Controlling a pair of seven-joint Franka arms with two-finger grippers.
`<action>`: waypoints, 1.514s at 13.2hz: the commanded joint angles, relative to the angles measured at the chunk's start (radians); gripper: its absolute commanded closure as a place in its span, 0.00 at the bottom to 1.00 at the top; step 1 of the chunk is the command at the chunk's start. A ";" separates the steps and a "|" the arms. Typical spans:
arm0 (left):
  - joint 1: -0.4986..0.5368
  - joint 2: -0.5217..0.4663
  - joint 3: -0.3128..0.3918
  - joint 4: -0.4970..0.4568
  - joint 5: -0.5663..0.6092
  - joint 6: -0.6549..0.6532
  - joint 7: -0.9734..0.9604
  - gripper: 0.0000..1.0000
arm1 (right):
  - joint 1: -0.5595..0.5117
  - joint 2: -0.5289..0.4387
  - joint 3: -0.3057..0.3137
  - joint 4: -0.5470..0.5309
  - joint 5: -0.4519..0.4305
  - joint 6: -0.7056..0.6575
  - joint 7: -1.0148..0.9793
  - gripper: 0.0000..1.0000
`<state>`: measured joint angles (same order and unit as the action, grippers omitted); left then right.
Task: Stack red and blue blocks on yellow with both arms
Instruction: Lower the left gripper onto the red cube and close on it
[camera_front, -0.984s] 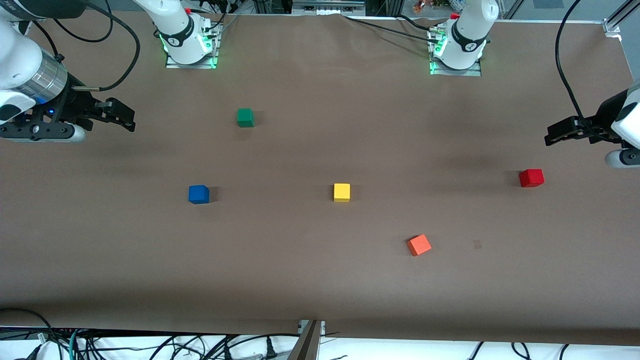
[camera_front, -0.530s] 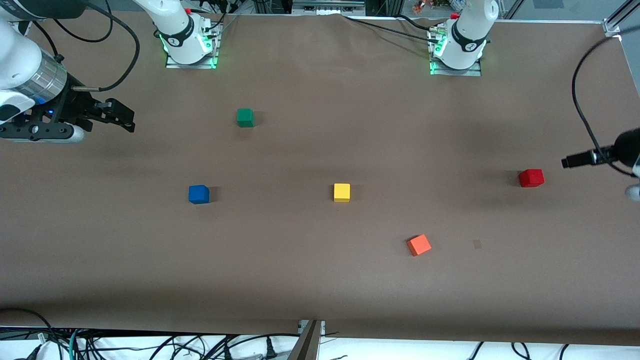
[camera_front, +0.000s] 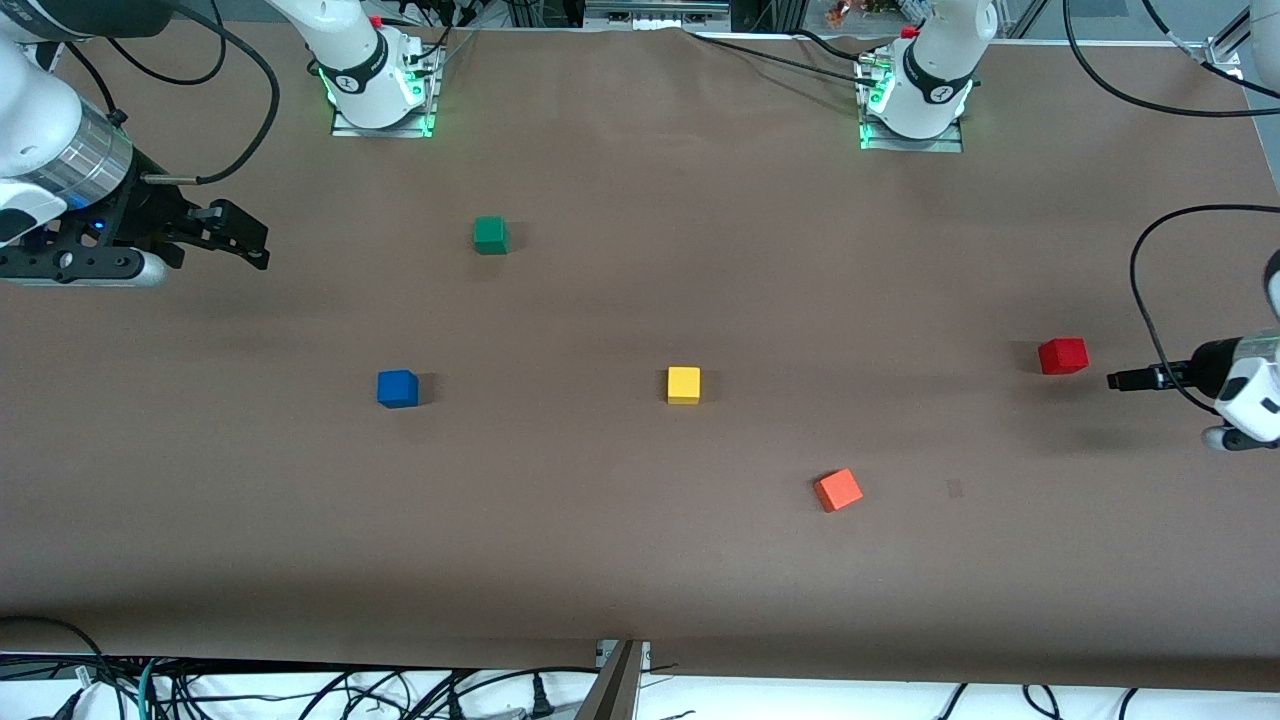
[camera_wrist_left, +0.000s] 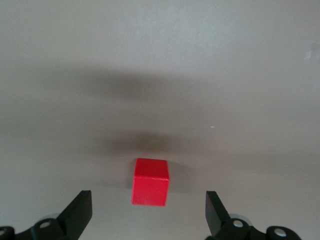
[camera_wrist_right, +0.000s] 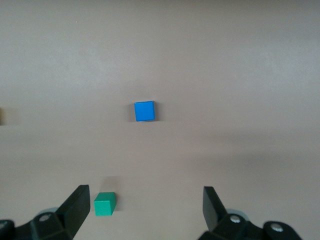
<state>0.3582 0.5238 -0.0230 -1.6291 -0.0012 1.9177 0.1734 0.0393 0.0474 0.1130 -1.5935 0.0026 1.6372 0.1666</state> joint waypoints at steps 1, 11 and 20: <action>0.004 -0.094 -0.008 -0.183 0.015 0.122 0.028 0.00 | -0.012 0.022 0.010 0.012 -0.004 0.006 0.002 0.00; 0.008 -0.193 -0.014 -0.571 0.079 0.572 0.037 0.00 | -0.009 0.057 0.014 0.017 -0.003 0.049 0.002 0.00; 0.031 -0.150 -0.014 -0.572 0.079 0.636 0.080 0.43 | -0.007 0.154 0.016 0.017 -0.012 0.076 -0.013 0.00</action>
<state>0.3792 0.3790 -0.0307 -2.1915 0.0589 2.5365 0.2377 0.0397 0.1949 0.1168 -1.5938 0.0031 1.7107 0.1617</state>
